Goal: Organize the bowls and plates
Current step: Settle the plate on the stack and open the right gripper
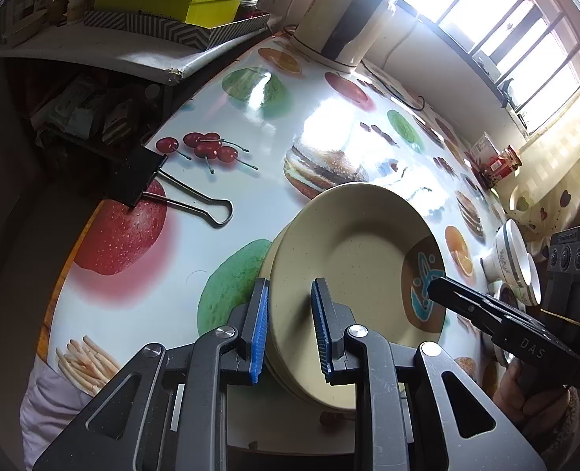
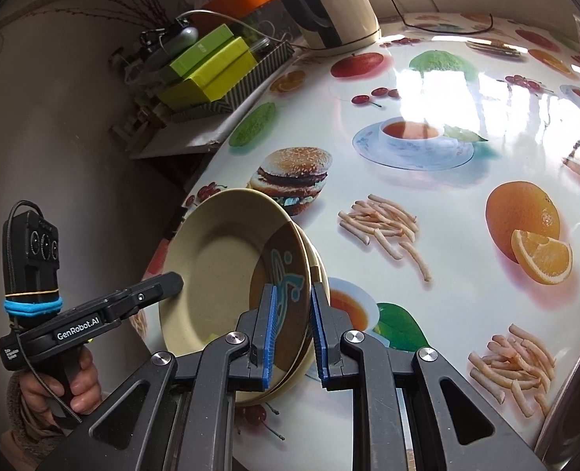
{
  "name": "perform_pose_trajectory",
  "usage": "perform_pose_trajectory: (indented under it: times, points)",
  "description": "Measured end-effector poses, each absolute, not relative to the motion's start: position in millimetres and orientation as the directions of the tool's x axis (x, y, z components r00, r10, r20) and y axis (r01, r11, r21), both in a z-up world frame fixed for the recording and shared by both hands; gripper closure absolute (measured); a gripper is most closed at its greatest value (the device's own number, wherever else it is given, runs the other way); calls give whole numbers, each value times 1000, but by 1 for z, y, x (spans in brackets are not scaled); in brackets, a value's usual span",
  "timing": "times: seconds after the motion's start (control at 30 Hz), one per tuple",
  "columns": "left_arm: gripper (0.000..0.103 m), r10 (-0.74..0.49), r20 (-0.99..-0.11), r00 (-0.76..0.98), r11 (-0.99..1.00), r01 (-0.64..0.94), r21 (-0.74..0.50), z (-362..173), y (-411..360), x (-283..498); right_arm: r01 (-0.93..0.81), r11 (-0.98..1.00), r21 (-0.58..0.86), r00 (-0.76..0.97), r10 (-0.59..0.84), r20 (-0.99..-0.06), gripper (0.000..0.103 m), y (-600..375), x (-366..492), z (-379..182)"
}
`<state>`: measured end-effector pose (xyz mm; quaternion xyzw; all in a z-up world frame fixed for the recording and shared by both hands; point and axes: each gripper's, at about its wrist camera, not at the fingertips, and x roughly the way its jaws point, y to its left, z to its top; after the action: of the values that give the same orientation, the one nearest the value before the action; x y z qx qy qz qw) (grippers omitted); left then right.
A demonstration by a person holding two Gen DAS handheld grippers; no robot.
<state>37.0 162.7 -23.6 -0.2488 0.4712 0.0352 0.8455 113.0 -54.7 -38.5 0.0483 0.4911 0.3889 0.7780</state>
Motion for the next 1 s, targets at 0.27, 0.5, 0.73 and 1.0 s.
perform_pose_trajectory:
  times: [0.27, 0.5, 0.73, 1.0]
  points:
    - [81, -172, -815, 553, 874, -296, -385, -23, 162, 37, -588, 707, 393, 252, 622, -741, 85, -51, 108, -38]
    - [81, -161, -823, 544, 879, -300, -371, -22, 160, 38, -599, 714, 363, 276, 609, -744, 84, -49, 105, -37]
    - [81, -158, -825, 543, 880, -302, -367, -22, 159, 38, -608, 715, 345, 284, 602, -746, 83, -48, 103, -37]
    - [81, -146, -831, 536, 883, -309, -354, -22, 158, 39, -624, 724, 294, 310, 574, -758, 82, -42, 99, -36]
